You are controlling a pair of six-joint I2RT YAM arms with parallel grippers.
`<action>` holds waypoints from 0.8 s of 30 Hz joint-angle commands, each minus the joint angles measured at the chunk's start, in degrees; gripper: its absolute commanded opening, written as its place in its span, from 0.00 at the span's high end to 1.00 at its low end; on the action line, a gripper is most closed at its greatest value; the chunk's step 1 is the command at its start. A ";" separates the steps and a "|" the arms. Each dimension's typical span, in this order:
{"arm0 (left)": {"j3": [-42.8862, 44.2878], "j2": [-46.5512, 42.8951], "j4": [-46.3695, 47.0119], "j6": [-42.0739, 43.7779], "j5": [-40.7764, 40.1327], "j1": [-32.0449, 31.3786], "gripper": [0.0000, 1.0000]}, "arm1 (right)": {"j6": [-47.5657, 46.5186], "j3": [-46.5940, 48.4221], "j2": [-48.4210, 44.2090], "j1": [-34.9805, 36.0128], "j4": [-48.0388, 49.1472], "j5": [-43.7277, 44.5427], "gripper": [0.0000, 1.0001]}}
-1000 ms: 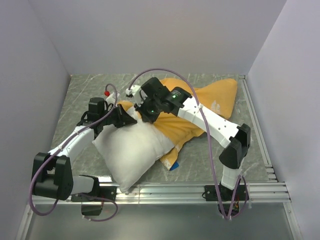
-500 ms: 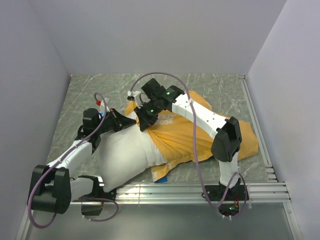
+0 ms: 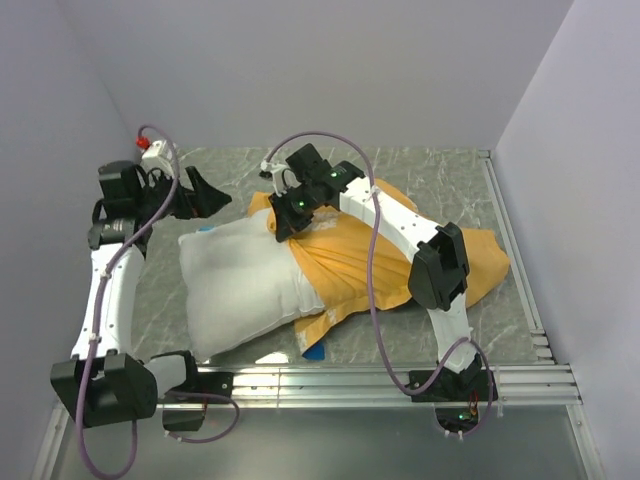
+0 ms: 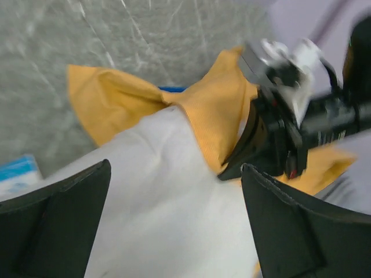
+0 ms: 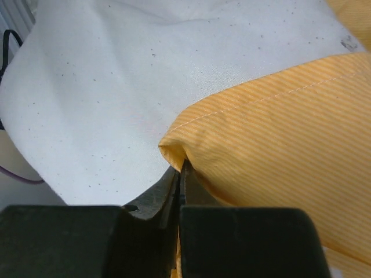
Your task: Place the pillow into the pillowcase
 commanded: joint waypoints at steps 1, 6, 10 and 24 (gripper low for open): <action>8.73 -1.58 -29.74 36.04 -0.27 -2.06 0.01 | 1.85 -0.15 1.92 -0.55 3.25 0.29 1.00; -1.25 -12.82 -38.51 64.55 -13.09 -20.06 0.01 | 4.66 -5.85 -4.75 -3.54 8.86 0.02 0.95; -11.02 -21.10 -33.94 66.34 -22.86 -34.30 0.01 | 2.91 -3.85 -4.51 -4.16 6.15 1.26 0.93; -17.02 7.69 2.00 41.74 -36.44 -57.19 0.85 | 0.98 12.85 6.84 -3.63 5.35 3.26 0.93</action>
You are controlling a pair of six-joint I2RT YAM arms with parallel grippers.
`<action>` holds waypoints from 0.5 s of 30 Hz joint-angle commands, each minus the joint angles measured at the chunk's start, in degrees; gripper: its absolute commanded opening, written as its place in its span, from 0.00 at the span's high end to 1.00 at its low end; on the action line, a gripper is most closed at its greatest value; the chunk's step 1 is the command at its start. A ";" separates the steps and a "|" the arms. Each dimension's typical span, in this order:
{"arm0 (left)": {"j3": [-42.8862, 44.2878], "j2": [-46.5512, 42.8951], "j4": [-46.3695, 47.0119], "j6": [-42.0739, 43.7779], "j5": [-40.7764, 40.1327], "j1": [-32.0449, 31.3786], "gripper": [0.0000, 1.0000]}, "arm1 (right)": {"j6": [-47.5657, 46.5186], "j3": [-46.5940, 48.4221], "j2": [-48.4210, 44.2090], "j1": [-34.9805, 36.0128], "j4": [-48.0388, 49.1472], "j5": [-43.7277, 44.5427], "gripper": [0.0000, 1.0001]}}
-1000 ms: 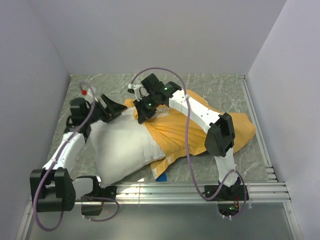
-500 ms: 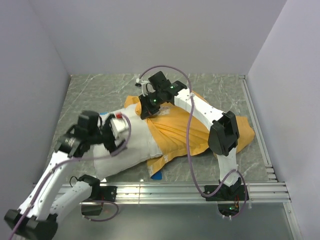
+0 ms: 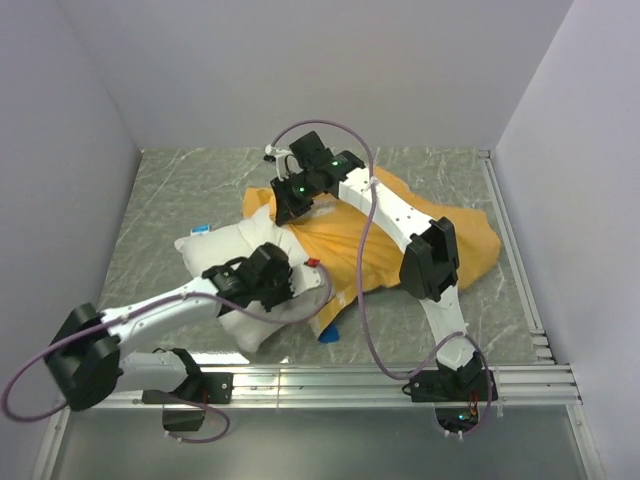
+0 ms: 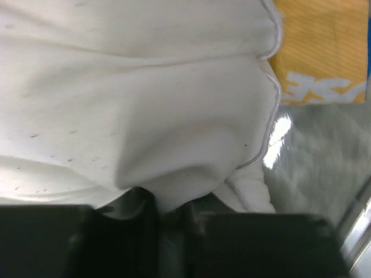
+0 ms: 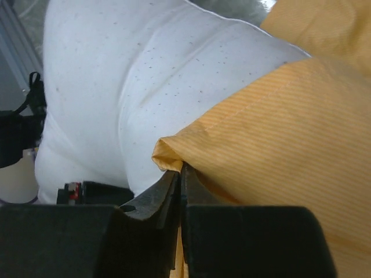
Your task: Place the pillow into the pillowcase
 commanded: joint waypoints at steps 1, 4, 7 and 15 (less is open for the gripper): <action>2.68 7.78 11.99 -11.44 4.87 1.87 0.92 | -1.63 5.29 0.92 -0.26 5.33 5.98 0.91; 8.64 12.09 12.54 -18.12 12.60 8.19 1.00 | -1.28 3.99 -2.85 -2.72 6.13 11.35 0.54; 11.29 15.26 12.36 -22.96 17.35 11.28 1.00 | 1.79 -1.45 -11.63 -7.28 7.79 12.41 0.23; 19.38 20.71 13.32 -34.31 26.68 17.71 1.00 | 11.99 -40.71 -45.44 -19.59 20.18 14.96 0.03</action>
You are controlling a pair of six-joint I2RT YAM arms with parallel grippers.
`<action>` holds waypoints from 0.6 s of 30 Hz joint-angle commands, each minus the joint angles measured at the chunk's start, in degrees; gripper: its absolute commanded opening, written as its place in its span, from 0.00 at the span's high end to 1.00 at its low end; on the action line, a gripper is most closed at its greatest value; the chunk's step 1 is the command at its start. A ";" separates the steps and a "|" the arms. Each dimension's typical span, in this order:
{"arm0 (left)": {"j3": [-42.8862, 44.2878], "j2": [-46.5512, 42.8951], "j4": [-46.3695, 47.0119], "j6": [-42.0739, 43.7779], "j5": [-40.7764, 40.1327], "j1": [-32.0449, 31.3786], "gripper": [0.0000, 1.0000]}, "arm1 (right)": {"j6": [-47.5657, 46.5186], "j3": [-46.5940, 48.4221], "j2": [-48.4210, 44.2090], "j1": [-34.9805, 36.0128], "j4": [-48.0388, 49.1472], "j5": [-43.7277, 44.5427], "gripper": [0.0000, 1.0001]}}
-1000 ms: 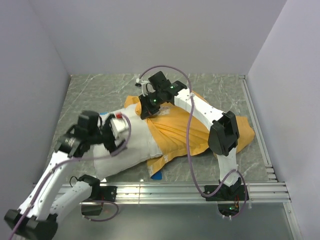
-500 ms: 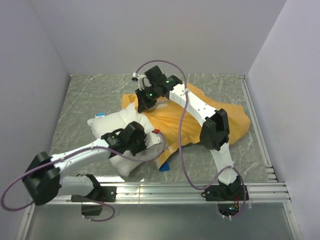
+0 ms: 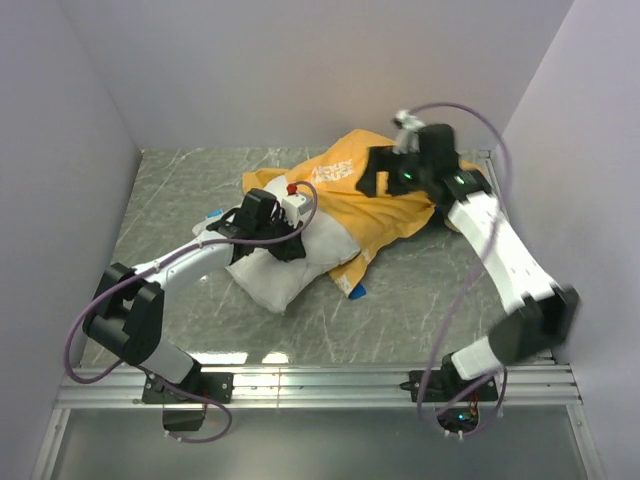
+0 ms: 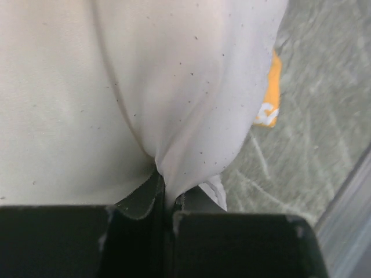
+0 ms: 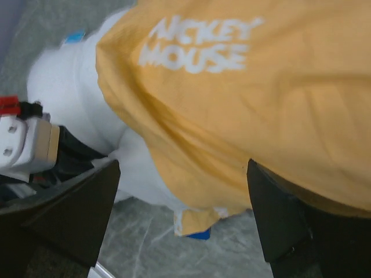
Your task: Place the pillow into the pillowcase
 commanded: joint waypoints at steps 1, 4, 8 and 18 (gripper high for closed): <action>4.60 2.20 1.98 -9.12 8.80 0.57 1.00 | 6.18 -17.07 -13.53 -2.09 7.92 1.12 0.02; 7.77 3.96 2.69 -13.60 11.44 0.83 1.00 | 6.10 -28.88 -17.24 -3.59 9.25 -0.89 0.02; 10.06 4.84 3.65 -17.39 14.17 1.71 1.00 | 6.98 -37.44 -14.79 -5.35 11.96 -5.65 0.03; 13.06 5.98 7.25 -25.82 19.45 5.31 1.00 | 7.77 -43.78 -4.76 -5.70 24.80 -4.41 0.18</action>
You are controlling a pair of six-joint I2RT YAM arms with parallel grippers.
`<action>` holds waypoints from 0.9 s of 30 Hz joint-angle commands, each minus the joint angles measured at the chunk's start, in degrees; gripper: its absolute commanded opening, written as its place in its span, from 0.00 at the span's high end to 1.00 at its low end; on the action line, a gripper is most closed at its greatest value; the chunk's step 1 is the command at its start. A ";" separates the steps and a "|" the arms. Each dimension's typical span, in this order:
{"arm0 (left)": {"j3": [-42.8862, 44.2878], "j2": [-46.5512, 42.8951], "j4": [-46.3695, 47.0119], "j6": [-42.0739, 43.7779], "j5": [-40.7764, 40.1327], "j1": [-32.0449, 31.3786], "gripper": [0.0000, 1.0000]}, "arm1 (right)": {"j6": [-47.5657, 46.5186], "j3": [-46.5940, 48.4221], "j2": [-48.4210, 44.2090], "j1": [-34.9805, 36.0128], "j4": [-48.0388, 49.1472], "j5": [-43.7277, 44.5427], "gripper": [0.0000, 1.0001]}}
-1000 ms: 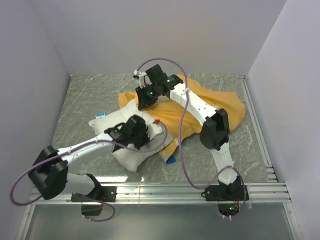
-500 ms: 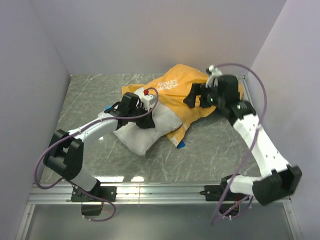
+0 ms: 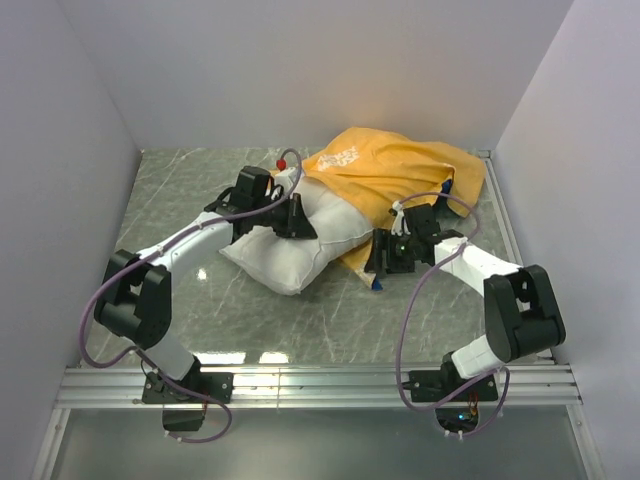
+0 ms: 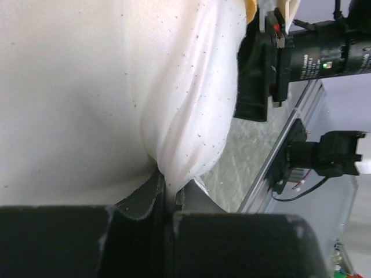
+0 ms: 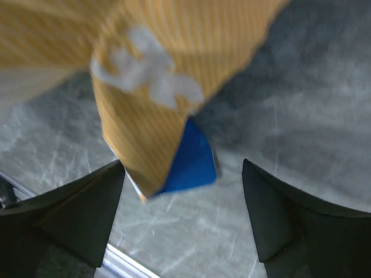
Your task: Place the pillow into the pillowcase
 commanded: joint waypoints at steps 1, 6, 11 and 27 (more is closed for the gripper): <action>3.11 -0.09 7.53 -6.42 5.81 1.01 0.99 | 2.10 0.92 0.26 0.00 10.70 -2.12 0.39; 1.71 0.52 16.93 -17.47 6.96 3.47 1.00 | 0.20 8.72 -1.31 6.75 10.29 -11.61 1.00; 0.56 -0.27 26.34 -25.58 2.75 4.35 1.00 | -9.29 26.64 -2.39 30.35 -9.77 -28.96 1.00; -9.10 -9.49 3.08 -3.54 -2.97 7.87 1.00 | -23.81 30.54 -3.68 17.25 -30.68 -17.08 0.13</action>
